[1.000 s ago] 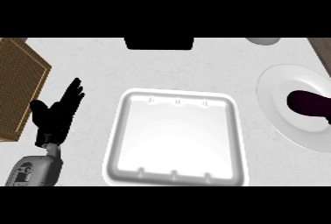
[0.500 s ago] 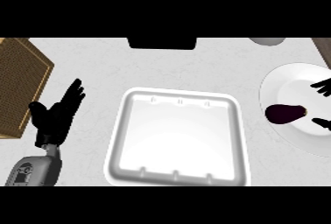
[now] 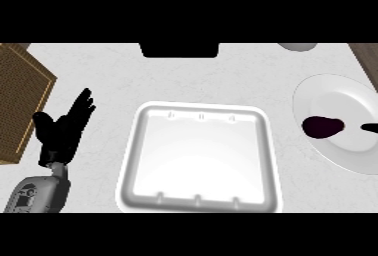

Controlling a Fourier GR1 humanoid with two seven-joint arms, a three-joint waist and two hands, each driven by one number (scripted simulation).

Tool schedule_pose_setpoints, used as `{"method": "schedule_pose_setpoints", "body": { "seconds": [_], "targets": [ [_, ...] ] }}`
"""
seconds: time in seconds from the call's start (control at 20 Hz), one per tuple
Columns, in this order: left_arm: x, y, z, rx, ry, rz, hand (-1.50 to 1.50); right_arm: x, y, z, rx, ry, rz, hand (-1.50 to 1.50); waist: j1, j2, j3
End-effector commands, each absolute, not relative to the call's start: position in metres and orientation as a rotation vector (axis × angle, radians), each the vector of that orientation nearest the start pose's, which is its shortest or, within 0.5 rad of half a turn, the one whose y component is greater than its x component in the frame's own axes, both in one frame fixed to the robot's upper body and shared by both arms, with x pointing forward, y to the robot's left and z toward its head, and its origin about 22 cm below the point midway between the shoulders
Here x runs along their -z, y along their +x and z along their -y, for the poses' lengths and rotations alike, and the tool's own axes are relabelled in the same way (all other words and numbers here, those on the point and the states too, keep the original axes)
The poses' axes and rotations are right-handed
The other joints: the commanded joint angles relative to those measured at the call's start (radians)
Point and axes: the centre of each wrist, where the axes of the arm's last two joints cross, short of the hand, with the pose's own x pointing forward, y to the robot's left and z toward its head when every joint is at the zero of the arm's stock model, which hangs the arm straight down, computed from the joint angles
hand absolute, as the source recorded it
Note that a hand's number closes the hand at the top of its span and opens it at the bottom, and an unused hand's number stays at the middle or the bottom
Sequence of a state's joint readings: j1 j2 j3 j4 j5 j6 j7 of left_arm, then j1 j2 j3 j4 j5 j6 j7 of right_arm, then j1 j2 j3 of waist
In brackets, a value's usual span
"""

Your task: Pick the eggplant from the tray and place it in the plate

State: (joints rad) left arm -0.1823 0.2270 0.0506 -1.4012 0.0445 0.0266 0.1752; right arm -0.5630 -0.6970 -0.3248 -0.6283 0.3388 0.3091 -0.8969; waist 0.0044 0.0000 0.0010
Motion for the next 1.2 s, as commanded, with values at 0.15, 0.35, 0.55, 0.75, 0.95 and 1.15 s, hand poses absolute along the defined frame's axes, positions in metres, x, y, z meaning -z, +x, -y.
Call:
{"method": "schedule_pose_setpoints", "body": {
  "seconds": [0.15, 0.35, 0.55, 0.75, 0.95, 1.15],
  "targets": [
    [-0.015, 0.284, -0.293, 0.074, 0.192, 1.387, 0.0, -0.107, 0.328, 0.498, -0.463, -0.058, 1.906, -1.5, -0.019, -0.005, -0.003],
    [-0.013, 0.288, -0.291, 0.078, 0.189, 1.406, 0.0, -0.117, 0.325, 0.509, -0.441, 0.069, 1.785, -1.5, -0.007, 0.002, -0.002],
    [-0.025, 0.292, -0.278, 0.087, 0.159, 1.396, 0.0, -0.119, 0.31, 0.528, -0.399, 0.102, 1.787, -1.5, 0.007, 0.005, 0.001],
    [-0.017, 0.282, -0.287, 0.079, 0.152, 1.417, 0.0, -0.108, 0.291, 0.54, -0.391, 0.088, 1.822, -1.5, 0.01, 0.006, 0.002],
    [-0.014, 0.285, -0.276, 0.089, 0.147, 1.402, 0.0, -0.114, 0.28, 0.552, -0.385, 0.08, 1.815, -1.5, 0.014, 0.008, 0.004],
    [-0.013, 0.288, -0.297, 0.098, 0.171, 1.422, 0.0, -0.12, 0.282, 0.555, -0.36, 0.026, 1.835, -1.5, 0.018, 0.013, 0.003]
  ]
}}
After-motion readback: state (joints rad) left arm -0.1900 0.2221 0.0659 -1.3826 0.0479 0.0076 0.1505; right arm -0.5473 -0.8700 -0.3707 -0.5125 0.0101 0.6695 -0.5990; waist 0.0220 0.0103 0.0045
